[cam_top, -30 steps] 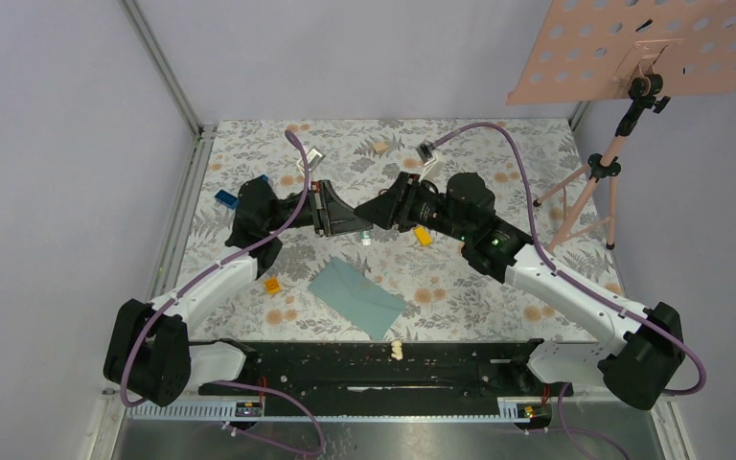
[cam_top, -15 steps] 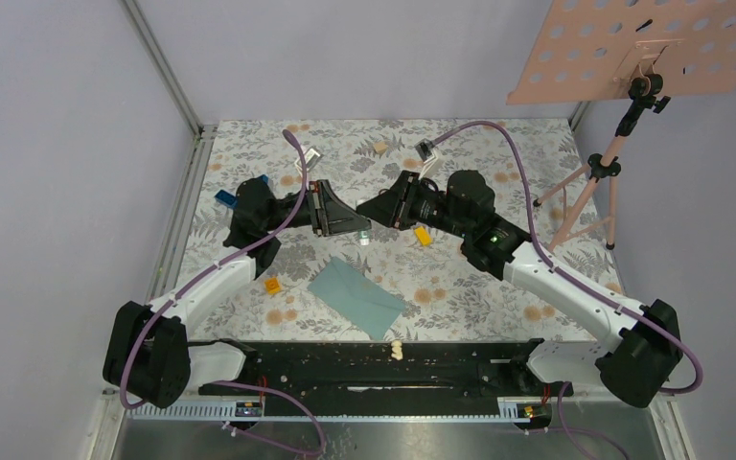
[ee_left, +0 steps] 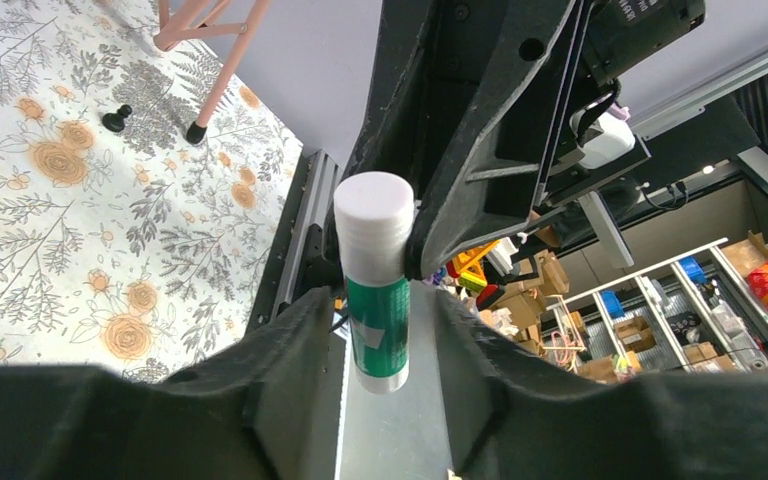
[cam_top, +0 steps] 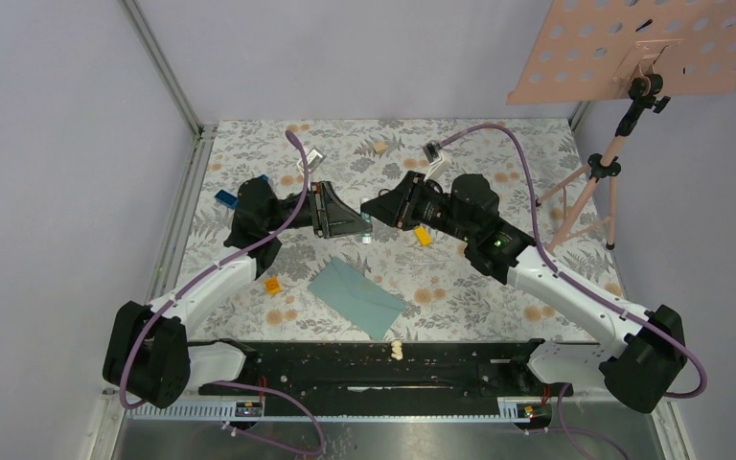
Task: Place the letter into the envelope and seal it
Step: Close the solid glue cap on the solid glue.
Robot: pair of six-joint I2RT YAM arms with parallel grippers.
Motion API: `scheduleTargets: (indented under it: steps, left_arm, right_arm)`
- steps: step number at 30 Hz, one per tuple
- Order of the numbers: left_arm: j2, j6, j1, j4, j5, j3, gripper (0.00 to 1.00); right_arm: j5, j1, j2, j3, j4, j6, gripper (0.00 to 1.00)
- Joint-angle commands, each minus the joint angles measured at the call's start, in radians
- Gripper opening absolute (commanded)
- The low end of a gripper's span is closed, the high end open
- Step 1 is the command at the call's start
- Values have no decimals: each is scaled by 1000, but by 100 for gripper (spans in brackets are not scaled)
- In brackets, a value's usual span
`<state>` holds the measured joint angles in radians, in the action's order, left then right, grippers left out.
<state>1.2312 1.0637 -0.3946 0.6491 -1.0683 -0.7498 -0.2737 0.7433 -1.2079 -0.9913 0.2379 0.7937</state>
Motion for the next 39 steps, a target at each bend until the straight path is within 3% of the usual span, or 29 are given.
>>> scheduleTargets:
  steps: [1, 5, 7, 9, 10, 12, 13, 16, 28, 35, 39]
  left_arm:
    - [-6, 14, -1, 95, -7, -16, 37]
    - [8, 58, -1, 147, -7, -15, 16]
    - [13, 74, -1, 168, -7, -16, 0]
    - [14, 83, -1, 174, -9, -14, 0]
    - [14, 85, -1, 179, -9, -12, 0]
    - [11, 89, -1, 184, -10, -8, 0]
    - [9, 90, -1, 186, -11, -5, 0]
    - [7, 90, -1, 186, -13, -4, 0]
    - [13, 94, -1, 184, -30, -13, 0]
    - [12, 93, -1, 179, -34, -17, 0]
    - [12, 93, -1, 177, -32, -17, 0]
  right_arm:
    - [8, 0, 23, -3, 61, 7, 5]
    - [-9, 0, 14, -3, 74, 15, 5]
    - [-12, 0, 13, 0, 75, 18, 5]
    - [-16, 1, 14, 2, 75, 18, 7]
    - [-14, 0, 16, 4, 74, 19, 15]
    - [-9, -5, 21, 6, 71, 22, 46]
    - [-7, -9, 22, 2, 67, 22, 54]
    - [-14, -23, 22, -14, 54, 21, 63]
    - [-101, -58, -32, -96, 76, 35, 64]
    - [-156, -56, -69, -124, 90, 54, 59]
    - [-174, -57, -80, -127, 100, 61, 51]
